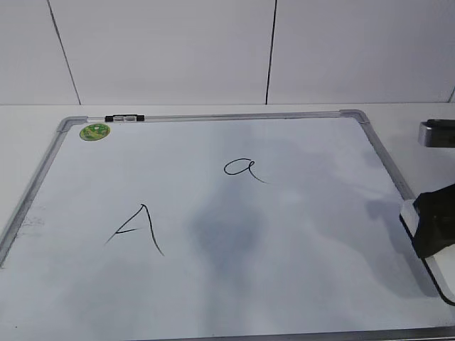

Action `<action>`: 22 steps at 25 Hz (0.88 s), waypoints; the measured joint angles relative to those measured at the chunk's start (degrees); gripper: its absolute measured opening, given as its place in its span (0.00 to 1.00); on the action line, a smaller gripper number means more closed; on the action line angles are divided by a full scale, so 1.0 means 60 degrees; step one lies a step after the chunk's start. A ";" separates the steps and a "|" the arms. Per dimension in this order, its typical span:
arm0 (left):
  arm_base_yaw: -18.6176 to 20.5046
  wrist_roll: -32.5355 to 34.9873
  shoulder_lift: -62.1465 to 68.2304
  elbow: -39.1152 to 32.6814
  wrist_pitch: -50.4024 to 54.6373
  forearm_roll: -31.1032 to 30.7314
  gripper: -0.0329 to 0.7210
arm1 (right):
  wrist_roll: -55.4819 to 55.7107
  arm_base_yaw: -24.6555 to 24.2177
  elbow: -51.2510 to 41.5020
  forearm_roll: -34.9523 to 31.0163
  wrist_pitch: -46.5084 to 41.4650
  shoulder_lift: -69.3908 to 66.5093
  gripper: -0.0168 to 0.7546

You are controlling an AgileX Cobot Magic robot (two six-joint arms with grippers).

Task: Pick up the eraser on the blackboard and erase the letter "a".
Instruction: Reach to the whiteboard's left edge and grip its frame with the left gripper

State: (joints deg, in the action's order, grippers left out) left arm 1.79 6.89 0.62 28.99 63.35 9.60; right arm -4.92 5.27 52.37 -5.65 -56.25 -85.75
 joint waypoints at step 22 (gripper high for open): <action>0.0000 0.0000 0.0000 0.0000 0.0000 0.0000 0.36 | -0.0076 0.0000 0.1075 -0.0434 -0.1578 0.1009 0.73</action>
State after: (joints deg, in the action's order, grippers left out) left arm 1.79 6.89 0.62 28.99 63.35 9.60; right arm -5.38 5.27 58.82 -8.25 -65.71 -79.69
